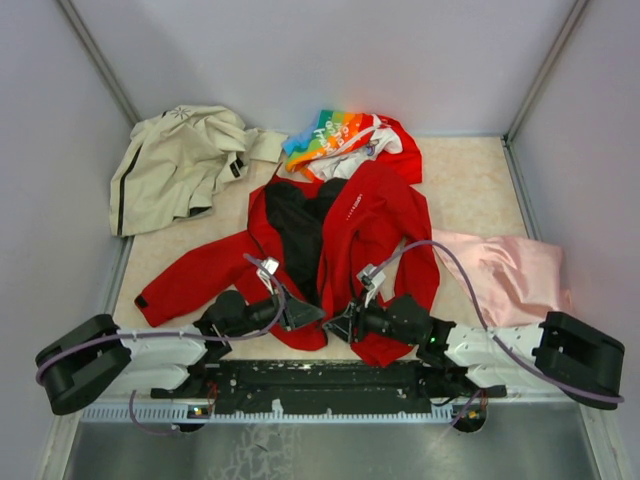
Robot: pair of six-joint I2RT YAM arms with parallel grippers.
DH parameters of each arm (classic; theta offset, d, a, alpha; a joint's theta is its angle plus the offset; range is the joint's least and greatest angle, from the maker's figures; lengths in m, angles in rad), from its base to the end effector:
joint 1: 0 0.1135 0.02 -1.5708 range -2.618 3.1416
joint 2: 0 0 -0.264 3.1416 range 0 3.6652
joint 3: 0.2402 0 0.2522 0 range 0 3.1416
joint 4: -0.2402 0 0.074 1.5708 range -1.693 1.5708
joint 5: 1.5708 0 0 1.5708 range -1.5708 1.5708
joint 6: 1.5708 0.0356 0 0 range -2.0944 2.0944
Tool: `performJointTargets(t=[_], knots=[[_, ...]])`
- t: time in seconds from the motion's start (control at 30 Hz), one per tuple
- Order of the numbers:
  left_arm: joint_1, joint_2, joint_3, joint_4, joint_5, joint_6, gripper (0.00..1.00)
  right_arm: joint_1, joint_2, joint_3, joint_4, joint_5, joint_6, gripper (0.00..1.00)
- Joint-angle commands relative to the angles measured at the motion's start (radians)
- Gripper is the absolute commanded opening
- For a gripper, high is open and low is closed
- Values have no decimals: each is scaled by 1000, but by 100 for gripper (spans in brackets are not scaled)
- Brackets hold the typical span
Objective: Zip up the jacket
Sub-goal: Adjust the zipper on the jacket.
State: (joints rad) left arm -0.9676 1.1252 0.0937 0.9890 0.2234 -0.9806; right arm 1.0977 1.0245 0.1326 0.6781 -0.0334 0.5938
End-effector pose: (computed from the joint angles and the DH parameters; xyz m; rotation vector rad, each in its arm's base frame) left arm 0.1025 -0.1627 0.1677 0.1905 1.8872 -1.6140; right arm 0.0857 0.1701 0.1629 -0.5150 1.8947 1.2064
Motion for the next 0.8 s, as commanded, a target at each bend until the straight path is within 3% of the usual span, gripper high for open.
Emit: performJointTargets(t=[0.0, 0.5, 0.63, 0.77], knots=[[2, 6, -19, 116, 45, -48, 0, 8, 38, -17, 191, 1, -33, 44], [4, 51, -27, 152, 51, -79, 0, 7, 37, -67, 357, -53, -70, 53], [4, 83, -27, 182, 59, -88, 0, 8, 38, -62, 350, -54, -73, 53], [4, 110, -21, 211, 69, -95, 0, 7, 44, -67, 371, -61, -74, 47]])
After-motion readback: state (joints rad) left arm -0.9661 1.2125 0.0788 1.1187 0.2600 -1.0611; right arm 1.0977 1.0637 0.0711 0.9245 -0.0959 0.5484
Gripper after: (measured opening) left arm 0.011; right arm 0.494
